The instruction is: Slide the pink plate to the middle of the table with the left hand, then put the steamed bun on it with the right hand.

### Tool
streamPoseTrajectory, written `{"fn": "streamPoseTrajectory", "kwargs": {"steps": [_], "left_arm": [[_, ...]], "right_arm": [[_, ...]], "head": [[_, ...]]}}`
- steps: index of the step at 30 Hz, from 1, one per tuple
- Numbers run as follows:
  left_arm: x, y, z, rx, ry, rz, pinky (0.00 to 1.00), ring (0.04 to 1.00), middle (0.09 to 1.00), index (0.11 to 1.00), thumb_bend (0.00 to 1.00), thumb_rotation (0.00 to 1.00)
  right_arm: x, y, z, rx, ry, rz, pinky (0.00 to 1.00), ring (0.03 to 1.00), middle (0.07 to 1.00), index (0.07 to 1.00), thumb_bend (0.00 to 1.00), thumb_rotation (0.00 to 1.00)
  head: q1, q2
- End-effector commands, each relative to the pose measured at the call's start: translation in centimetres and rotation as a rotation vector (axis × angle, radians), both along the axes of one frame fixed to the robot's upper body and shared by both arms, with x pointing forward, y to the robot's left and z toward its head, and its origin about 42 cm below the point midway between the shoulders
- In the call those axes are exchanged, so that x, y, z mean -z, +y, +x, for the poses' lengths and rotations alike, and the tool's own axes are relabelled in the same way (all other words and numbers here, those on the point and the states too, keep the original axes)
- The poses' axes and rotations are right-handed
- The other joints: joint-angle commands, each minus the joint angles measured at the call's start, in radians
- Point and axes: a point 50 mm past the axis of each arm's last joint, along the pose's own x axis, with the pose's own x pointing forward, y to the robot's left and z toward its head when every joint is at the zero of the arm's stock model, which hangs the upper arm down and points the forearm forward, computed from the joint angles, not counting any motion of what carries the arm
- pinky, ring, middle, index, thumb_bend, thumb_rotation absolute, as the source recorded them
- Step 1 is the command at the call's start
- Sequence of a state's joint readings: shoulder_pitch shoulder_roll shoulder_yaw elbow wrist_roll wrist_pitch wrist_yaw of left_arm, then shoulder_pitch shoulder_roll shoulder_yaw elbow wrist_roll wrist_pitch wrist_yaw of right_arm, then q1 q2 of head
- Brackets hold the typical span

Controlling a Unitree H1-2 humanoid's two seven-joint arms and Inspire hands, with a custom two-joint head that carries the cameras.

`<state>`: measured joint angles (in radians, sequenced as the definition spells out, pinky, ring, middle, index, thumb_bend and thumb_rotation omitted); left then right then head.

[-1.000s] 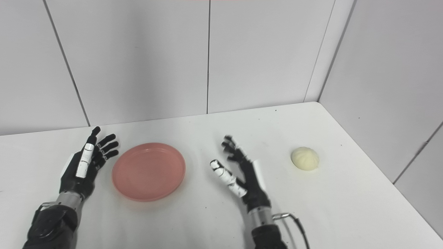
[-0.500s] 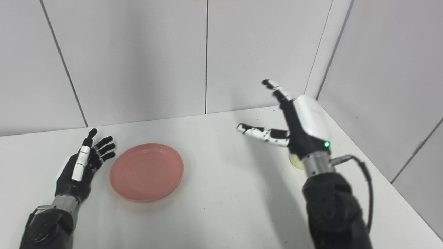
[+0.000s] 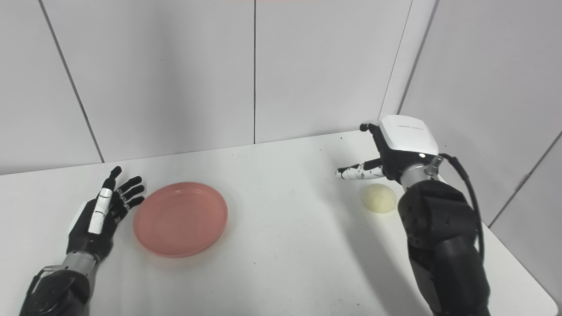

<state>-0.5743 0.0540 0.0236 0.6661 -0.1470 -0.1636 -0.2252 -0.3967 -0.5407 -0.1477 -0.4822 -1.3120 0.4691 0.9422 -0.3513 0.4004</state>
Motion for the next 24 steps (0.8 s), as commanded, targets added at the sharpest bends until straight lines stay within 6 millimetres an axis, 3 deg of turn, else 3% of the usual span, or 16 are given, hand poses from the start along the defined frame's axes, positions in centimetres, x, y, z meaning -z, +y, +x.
{"fn": "streamPoseTrajectory", "kwargs": {"steps": [1,12,24], "left_arm": [[0.2,-0.3,-0.1,0.008,0.030,0.009,0.81,0.841,0.844,1.000,0.67,0.86],[0.2,-0.7,-0.3,0.019,0.035,0.023,0.78,0.811,0.817,1.000,0.64,0.86],[0.1,-0.7,-0.5,0.034,0.042,0.033,0.77,0.813,0.828,1.000,0.57,0.86]], "right_arm": [[-2.1,-0.4,0.5,0.010,-0.046,-0.058,0.58,0.775,0.829,0.783,0.93,0.58],[0.1,-2.1,4.3,0.047,0.072,-0.076,0.59,0.761,0.809,0.786,0.94,0.60],[3.6,-5.2,5.8,0.104,0.160,-0.048,0.67,0.812,0.842,0.796,1.00,0.69]], "head": [[0.001,0.001],[0.007,-0.001],[0.012,0.010]]}}
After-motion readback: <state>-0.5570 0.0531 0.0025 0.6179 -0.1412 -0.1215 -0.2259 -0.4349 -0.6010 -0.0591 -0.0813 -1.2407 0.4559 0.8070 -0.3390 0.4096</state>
